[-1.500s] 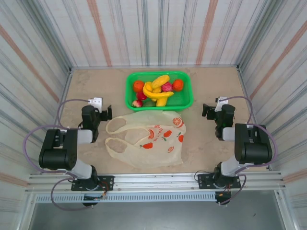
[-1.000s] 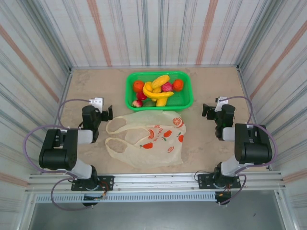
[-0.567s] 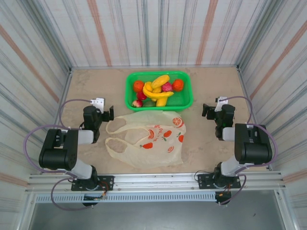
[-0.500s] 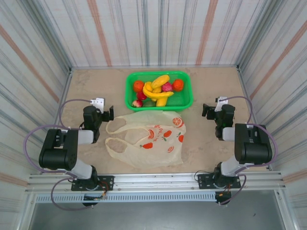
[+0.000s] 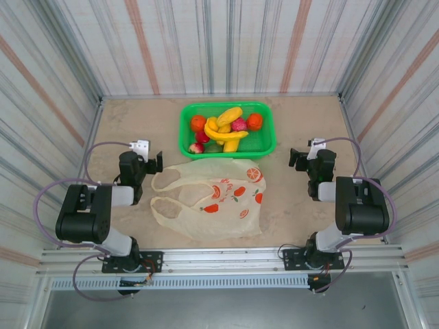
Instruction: Place the fake fruits into the plastic bag and tie a complex knot
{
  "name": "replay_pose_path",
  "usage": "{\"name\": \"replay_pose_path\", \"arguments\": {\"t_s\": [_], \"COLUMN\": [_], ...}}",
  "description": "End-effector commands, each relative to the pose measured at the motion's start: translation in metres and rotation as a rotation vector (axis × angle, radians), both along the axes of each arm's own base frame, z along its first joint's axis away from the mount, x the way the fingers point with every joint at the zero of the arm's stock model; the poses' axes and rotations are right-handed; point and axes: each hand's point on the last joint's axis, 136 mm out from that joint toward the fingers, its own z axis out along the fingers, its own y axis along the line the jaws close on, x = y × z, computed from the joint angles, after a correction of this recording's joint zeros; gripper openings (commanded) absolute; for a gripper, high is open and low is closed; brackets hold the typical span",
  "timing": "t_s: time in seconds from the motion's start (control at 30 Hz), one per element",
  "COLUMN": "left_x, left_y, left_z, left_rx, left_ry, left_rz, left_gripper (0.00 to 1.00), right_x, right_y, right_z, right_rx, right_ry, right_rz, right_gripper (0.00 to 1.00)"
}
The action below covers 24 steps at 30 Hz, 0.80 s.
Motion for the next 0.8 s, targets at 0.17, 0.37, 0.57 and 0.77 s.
{"name": "replay_pose_path", "arguments": {"t_s": [0.17, 0.37, 0.57, 0.77], "left_x": [-0.002, -0.010, -0.037, -0.103], "left_y": [0.005, -0.009, -0.057, -0.125], "left_z": [0.007, 0.065, 0.170, 0.224], "left_rx": [0.031, 0.124, 0.058, -0.214], "left_ry": [-0.031, -0.094, -0.323, -0.151], "left_rz": [0.029, 0.022, -0.118, -0.283], "left_gripper": [0.99, 0.99, 0.99, 0.99], "right_x": [-0.001, -0.005, -0.048, -0.124], "right_y": [0.003, 0.003, 0.047, 0.122], "right_z": [0.003, 0.076, 0.180, 0.243], "right_rx": [0.014, -0.059, -0.022, 0.143], "right_ry": [-0.008, 0.009, -0.218, -0.168], "right_rz": [0.006, -0.076, -0.007, 0.220], "right_gripper": [0.99, 0.99, 0.99, 0.99]}}
